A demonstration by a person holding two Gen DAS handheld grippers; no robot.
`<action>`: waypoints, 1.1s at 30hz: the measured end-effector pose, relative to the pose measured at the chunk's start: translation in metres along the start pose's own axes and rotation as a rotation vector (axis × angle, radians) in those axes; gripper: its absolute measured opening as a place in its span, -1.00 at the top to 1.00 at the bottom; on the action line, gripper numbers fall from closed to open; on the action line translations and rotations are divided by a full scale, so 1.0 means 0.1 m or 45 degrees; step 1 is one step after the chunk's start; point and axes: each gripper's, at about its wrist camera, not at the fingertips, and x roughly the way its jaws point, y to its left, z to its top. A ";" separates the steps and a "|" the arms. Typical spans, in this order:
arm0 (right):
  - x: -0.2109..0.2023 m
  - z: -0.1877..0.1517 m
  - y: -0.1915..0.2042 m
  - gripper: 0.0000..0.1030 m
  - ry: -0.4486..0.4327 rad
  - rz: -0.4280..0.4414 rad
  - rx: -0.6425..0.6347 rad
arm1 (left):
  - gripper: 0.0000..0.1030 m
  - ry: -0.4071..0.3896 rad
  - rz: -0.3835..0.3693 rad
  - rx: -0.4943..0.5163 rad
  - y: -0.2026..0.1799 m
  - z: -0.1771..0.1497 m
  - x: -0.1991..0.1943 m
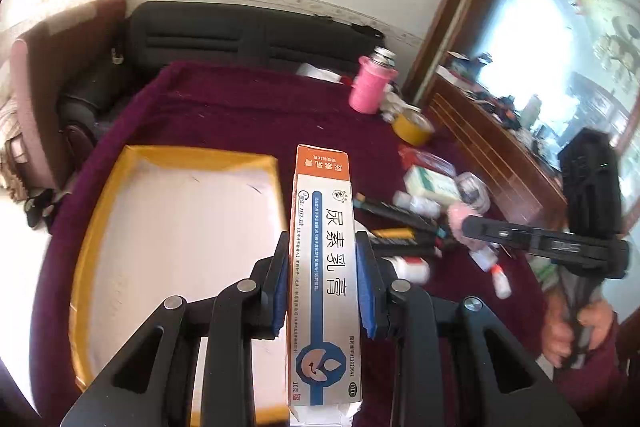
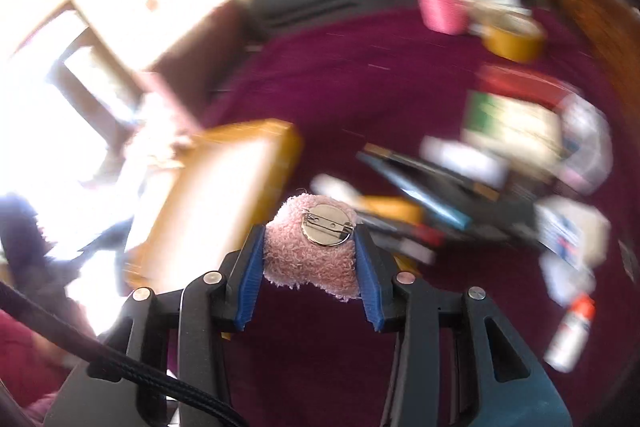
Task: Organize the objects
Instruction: 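Carry both items to the yellow tray and open both grippers to release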
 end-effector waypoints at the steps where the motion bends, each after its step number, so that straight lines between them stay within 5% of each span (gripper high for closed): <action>1: 0.12 0.08 0.13 0.19 0.022 0.060 -0.001 | 0.52 0.007 0.024 -0.017 0.12 0.10 0.06; 4: 0.69 0.39 0.42 0.19 0.098 0.119 0.003 | 0.52 0.070 0.053 -0.117 0.48 0.30 0.39; 7: 1.28 0.56 0.54 0.19 0.148 0.061 0.004 | 0.52 0.122 0.129 -0.199 0.83 0.36 0.79; 11: 1.84 0.58 0.50 0.19 0.180 -0.035 -0.012 | 0.52 0.180 0.053 -0.369 1.26 0.27 1.18; 16: 2.14 0.63 0.39 0.09 0.204 -0.134 -0.025 | 0.50 0.170 0.047 -0.471 1.48 0.17 1.43; 18: 2.19 0.68 0.36 0.03 0.184 -0.200 -0.043 | 0.31 0.170 0.040 -0.494 1.51 0.16 1.48; 20: 2.16 0.70 0.35 0.03 0.179 -0.196 -0.035 | 0.13 0.178 0.032 -0.532 1.55 0.13 1.52; 26: 1.83 0.80 0.33 0.02 0.138 -0.190 -0.006 | 0.10 0.107 0.018 -0.530 1.53 0.21 1.24; 29: 1.36 0.87 0.34 0.02 0.105 -0.231 -0.027 | -0.07 0.037 0.003 -0.477 1.36 0.22 0.93; 32: 0.70 0.83 0.41 0.00 -0.098 -0.305 -0.142 | -0.25 -0.026 -0.038 -0.381 1.04 0.22 0.65; 33: 0.42 0.76 0.39 -0.35 -0.212 -0.331 -0.185 | -0.37 -0.038 -0.063 -0.328 0.88 0.22 0.58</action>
